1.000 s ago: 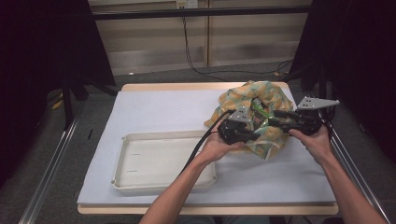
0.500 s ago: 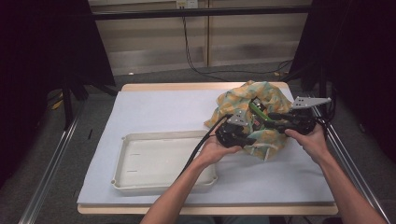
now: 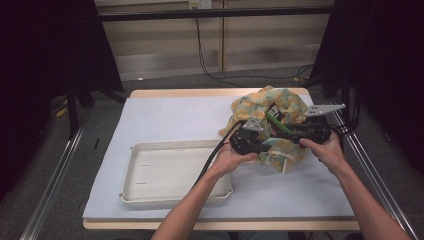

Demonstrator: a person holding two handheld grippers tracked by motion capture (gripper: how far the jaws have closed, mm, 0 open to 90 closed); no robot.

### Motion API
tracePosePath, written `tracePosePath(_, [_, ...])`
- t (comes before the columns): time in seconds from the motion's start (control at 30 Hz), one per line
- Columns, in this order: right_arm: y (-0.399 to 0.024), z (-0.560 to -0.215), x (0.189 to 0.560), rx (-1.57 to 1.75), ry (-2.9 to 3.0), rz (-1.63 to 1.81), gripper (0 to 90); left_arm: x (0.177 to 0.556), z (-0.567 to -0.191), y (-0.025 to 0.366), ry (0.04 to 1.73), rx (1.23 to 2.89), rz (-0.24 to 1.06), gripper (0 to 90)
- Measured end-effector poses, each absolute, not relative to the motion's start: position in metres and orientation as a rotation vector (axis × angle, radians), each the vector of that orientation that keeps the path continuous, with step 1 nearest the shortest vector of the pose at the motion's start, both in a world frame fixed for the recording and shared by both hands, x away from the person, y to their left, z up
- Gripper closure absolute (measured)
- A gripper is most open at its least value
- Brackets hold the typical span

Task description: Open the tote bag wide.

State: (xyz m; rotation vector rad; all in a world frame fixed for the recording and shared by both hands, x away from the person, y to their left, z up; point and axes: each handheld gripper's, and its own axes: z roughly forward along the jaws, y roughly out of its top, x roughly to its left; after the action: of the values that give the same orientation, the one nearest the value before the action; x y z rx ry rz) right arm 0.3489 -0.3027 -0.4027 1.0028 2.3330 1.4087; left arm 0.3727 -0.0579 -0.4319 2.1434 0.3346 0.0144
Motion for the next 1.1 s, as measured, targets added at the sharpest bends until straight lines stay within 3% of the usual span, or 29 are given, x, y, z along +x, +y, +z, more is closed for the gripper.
tracePosePath(0.4, [-0.304, -0.395, 0.345, 1.018, 2.3, 1.481, 72.7, 0.37, -0.428, -0.054, 0.354, 2.1, 0.02, 69.7])
tracePosePath(0.87, [-0.307, -0.364, 0.346, 1.005, 2.221, 1.498, 74.1, 0.361, -0.423, -0.046, 0.324, 2.078, 0.023, 64.1])
tracePosePath(1.1, [-0.31, -0.351, 0.348, 1.01, 2.2, 1.495, 74.2, 0.365, -0.426, -0.041, 0.337, 2.102, 0.042, 66.4])
